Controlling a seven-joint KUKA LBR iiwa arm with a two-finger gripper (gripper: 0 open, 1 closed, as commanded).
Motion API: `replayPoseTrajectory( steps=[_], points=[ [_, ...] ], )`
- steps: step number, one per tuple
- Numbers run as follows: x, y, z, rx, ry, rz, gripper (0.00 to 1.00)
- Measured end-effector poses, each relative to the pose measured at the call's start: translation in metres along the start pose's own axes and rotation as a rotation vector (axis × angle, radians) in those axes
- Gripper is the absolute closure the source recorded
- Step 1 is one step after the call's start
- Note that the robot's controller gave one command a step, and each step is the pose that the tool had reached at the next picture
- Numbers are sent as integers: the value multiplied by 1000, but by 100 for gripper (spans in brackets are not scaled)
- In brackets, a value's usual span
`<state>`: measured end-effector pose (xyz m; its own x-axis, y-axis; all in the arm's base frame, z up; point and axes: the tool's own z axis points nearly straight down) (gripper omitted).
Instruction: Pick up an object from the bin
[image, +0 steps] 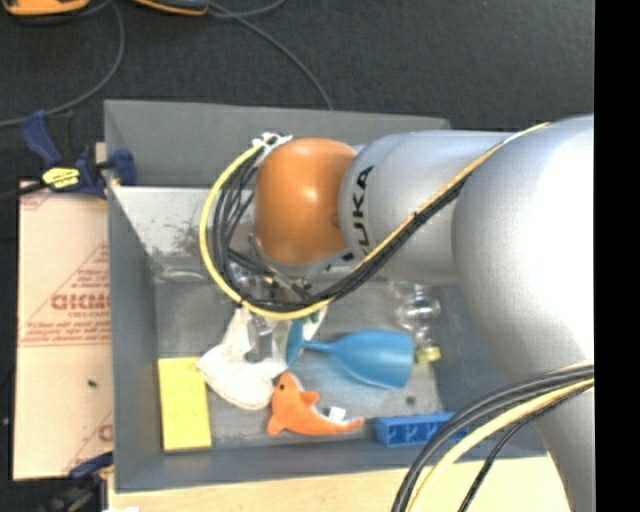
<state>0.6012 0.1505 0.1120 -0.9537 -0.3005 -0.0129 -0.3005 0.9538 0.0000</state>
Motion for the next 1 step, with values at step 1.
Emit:
replayPoseTrajectory(
  steps=[1],
  points=[
    [27, 17, 44, -3, 17, 228, 0]
  ],
)
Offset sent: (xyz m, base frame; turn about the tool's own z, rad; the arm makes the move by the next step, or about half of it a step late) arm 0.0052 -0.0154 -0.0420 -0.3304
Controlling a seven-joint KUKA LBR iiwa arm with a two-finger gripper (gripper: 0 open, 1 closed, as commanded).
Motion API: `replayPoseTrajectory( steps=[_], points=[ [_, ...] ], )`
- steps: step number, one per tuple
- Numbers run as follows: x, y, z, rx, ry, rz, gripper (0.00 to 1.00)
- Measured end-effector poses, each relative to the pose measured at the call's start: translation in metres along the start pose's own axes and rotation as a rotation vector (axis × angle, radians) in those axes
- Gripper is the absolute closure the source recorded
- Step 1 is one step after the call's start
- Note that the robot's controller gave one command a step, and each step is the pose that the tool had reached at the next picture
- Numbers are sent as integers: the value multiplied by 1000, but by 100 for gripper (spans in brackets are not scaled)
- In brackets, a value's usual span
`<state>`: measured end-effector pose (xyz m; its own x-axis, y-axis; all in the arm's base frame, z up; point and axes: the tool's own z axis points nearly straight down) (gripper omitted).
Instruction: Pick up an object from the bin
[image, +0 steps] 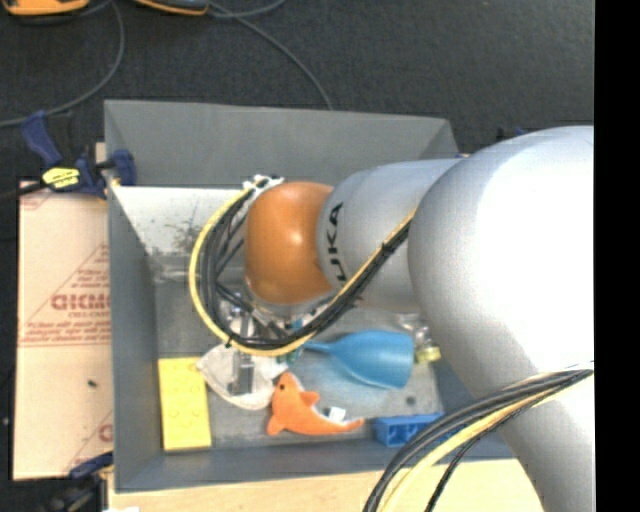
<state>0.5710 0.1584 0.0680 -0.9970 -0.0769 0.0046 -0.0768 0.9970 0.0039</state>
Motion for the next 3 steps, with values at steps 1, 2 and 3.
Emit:
replayPoseTrajectory(
  steps=[1, 2, 3],
  points=[
    [-33, -25, -3, 6, -21, -522, 0],
    [-2, -1, -3, -1, -7, -1, 100],
    [-2, -1, -3, -2, -7, 0, 100]
  ],
)
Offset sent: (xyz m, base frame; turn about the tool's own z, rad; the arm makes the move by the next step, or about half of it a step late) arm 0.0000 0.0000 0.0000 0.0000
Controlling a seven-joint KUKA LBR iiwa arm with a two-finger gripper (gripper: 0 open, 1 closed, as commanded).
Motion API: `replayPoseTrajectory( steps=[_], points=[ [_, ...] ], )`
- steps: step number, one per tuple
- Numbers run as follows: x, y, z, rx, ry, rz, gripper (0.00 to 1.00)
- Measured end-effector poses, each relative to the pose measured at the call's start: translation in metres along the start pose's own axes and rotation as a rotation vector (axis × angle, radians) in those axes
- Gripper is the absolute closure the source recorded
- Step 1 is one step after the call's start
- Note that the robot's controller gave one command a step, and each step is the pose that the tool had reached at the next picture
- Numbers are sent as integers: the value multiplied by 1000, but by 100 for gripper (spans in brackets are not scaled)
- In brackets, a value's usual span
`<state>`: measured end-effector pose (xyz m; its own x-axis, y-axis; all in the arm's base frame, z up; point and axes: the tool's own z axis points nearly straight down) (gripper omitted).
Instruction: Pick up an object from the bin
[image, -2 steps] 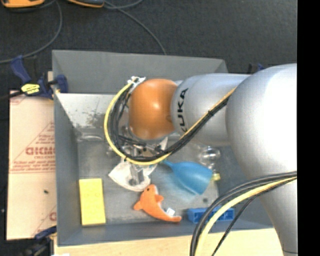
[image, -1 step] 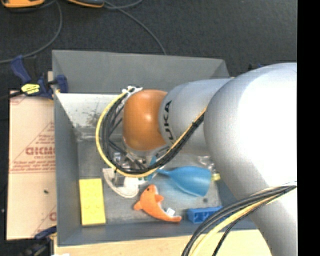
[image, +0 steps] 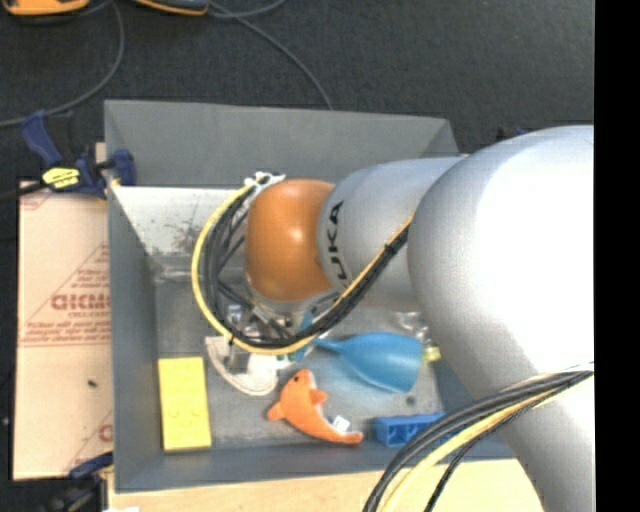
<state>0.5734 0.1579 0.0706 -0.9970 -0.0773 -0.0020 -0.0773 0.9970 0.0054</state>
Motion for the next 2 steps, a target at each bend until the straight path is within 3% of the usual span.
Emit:
replayPoseTrajectory(
  steps=[2],
  points=[
    [3, -1, -21, 2, 10, 0, 100]
  ],
)
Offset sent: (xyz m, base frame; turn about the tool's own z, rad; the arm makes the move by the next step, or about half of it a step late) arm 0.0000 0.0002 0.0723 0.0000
